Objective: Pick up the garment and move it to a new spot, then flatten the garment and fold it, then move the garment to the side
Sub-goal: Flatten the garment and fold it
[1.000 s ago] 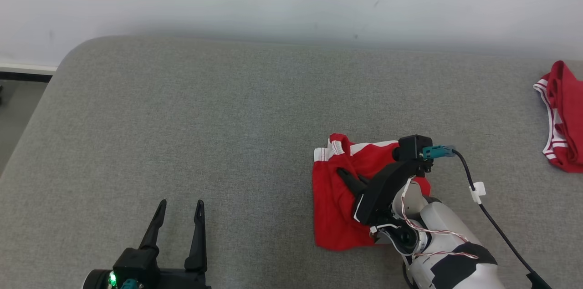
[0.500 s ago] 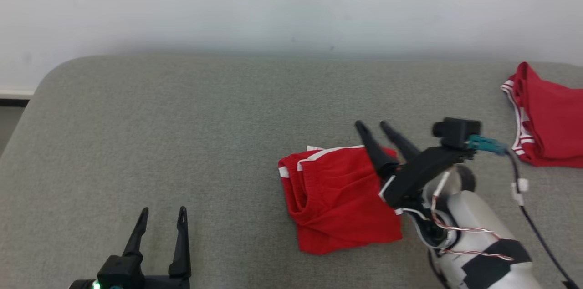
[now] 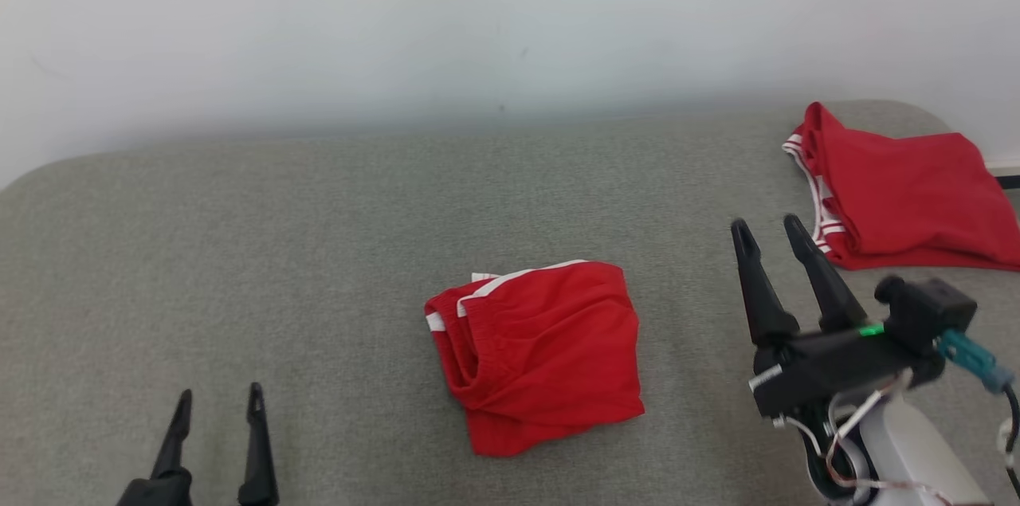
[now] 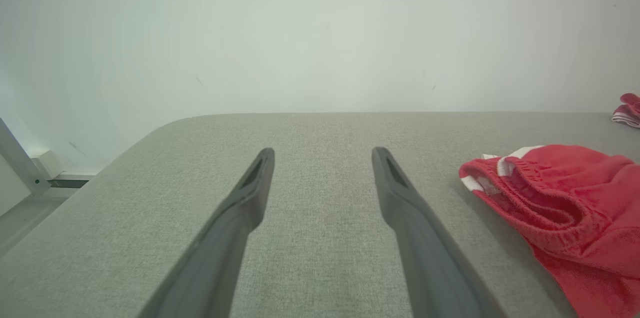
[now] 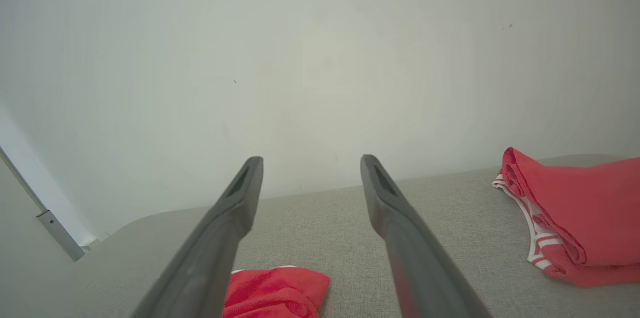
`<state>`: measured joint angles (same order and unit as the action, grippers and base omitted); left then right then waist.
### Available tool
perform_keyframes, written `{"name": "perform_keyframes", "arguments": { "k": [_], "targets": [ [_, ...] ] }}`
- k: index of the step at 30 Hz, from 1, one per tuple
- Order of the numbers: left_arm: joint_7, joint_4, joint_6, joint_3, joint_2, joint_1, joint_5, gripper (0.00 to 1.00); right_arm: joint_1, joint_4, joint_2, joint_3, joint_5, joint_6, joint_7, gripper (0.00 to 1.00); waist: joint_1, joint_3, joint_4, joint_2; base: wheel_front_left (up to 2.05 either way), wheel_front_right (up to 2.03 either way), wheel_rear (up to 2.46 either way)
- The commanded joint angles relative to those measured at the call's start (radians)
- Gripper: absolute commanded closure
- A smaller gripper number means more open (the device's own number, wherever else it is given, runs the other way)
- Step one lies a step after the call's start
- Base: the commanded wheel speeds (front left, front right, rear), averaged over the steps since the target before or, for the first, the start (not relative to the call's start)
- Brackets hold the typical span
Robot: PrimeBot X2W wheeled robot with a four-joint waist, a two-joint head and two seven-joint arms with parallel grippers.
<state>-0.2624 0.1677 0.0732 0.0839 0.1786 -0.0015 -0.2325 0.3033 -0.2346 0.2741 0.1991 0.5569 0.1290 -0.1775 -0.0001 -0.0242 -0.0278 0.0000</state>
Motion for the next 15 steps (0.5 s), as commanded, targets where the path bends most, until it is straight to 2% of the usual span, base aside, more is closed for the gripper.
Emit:
{"name": "perform_keyframes", "arguments": {
  "k": [1,9,15],
  "targets": [
    [-0.003,-0.008,0.007,-0.008,0.007,0.011,0.004,0.0,-0.028,0.012,-0.005,-0.005,-0.021,0.002,-0.011,0.0,0.0001,0.014,-0.021,0.0,0.0,0.0,0.0],
    [-0.003,-0.032,0.01,-0.034,0.03,0.038,-0.006,0.0,-0.169,0.094,-0.046,-0.091,-0.139,0.002,-0.063,0.0,0.0001,0.034,-0.034,0.0,0.0,0.0,0.0],
    [-0.003,-0.05,-0.024,-0.032,0.053,0.068,-0.016,0.0,-0.265,0.131,-0.1,-0.137,-0.205,0.002,-0.079,0.0,0.0001,0.05,-0.022,0.0,0.0,0.0,0.0]
  ]
}}
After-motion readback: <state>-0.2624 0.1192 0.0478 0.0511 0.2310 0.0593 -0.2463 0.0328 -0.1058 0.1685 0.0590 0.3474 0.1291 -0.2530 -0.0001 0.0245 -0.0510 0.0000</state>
